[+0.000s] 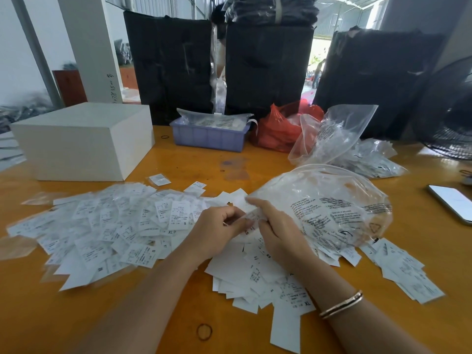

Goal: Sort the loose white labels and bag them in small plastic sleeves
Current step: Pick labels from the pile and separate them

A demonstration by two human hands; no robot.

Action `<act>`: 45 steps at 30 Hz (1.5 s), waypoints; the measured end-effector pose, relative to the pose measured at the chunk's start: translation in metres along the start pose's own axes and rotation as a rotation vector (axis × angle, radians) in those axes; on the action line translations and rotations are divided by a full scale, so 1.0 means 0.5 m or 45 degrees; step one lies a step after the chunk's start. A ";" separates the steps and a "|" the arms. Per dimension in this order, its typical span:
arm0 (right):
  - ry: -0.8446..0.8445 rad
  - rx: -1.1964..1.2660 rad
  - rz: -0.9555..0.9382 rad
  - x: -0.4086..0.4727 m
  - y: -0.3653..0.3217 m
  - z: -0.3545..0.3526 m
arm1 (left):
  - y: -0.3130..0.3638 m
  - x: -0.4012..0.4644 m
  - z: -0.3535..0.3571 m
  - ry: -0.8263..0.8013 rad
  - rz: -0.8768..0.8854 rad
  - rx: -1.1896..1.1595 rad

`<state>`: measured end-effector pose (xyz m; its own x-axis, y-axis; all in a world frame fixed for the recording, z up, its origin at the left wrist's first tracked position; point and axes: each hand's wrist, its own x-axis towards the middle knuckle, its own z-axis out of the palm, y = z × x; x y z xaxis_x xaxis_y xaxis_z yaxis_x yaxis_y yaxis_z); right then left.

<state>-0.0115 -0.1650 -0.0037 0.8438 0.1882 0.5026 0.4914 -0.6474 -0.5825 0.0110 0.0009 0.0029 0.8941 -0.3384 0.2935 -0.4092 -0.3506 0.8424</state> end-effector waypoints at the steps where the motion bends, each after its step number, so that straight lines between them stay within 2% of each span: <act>1: 0.018 0.034 0.020 0.000 -0.002 0.002 | -0.003 0.001 -0.001 0.008 -0.002 -0.009; 5: 0.200 0.139 0.100 0.005 -0.010 -0.007 | -0.002 0.004 -0.001 0.100 -0.014 -0.072; 8: 0.103 0.137 0.074 0.001 -0.014 -0.007 | -0.003 0.006 0.002 0.134 0.006 -0.057; 13: 0.015 0.353 0.163 0.006 -0.018 -0.004 | -0.005 0.006 0.000 0.165 -0.014 -0.070; 18: 0.092 0.433 0.197 0.004 -0.017 -0.007 | -0.002 0.003 0.000 -0.019 -0.069 -0.128; 20: 0.139 0.446 0.172 0.005 -0.018 -0.013 | -0.003 0.004 -0.005 -0.017 -0.105 -0.111; 23: 0.273 0.366 0.105 0.008 -0.015 -0.027 | 0.000 0.005 -0.016 0.125 -0.145 -0.065; 25: 0.481 0.244 0.040 0.015 -0.007 -0.048 | 0.001 0.007 -0.034 0.312 -0.135 0.029; 27: 0.722 -0.001 0.000 0.023 0.014 -0.079 | -0.001 0.010 -0.062 0.533 -0.095 0.249; 29: 0.810 -0.225 0.153 0.029 0.046 -0.110 | -0.013 0.009 -0.090 0.735 -0.076 0.467; 30: 0.751 -0.334 0.313 0.030 0.064 -0.122 | -0.020 0.008 -0.099 0.805 -0.098 0.556; 32: 0.461 -0.570 0.640 0.025 0.099 -0.133 | -0.033 0.004 -0.108 0.866 -0.218 0.744; 34: 0.148 -0.778 0.810 0.019 0.117 -0.128 | -0.046 0.003 -0.109 0.840 -0.351 0.969; 35: 0.070 -0.859 0.835 0.018 0.122 -0.124 | -0.051 0.003 -0.109 0.816 -0.391 1.071; 40: 0.110 -0.954 0.739 0.026 0.124 -0.120 | -0.062 0.002 -0.118 0.821 -0.463 1.286; 42: 0.169 -0.921 0.706 0.025 0.125 -0.122 | -0.057 0.002 -0.115 0.854 -0.366 1.260; 45: 0.270 -0.876 0.664 0.023 0.123 -0.122 | -0.040 0.004 -0.096 0.825 -0.051 1.183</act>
<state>0.0152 -0.2478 0.0054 0.8329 -0.3510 0.4280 -0.2403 -0.9258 -0.2917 0.0295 0.0494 0.0083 0.7249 0.1088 0.6803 -0.1138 -0.9550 0.2740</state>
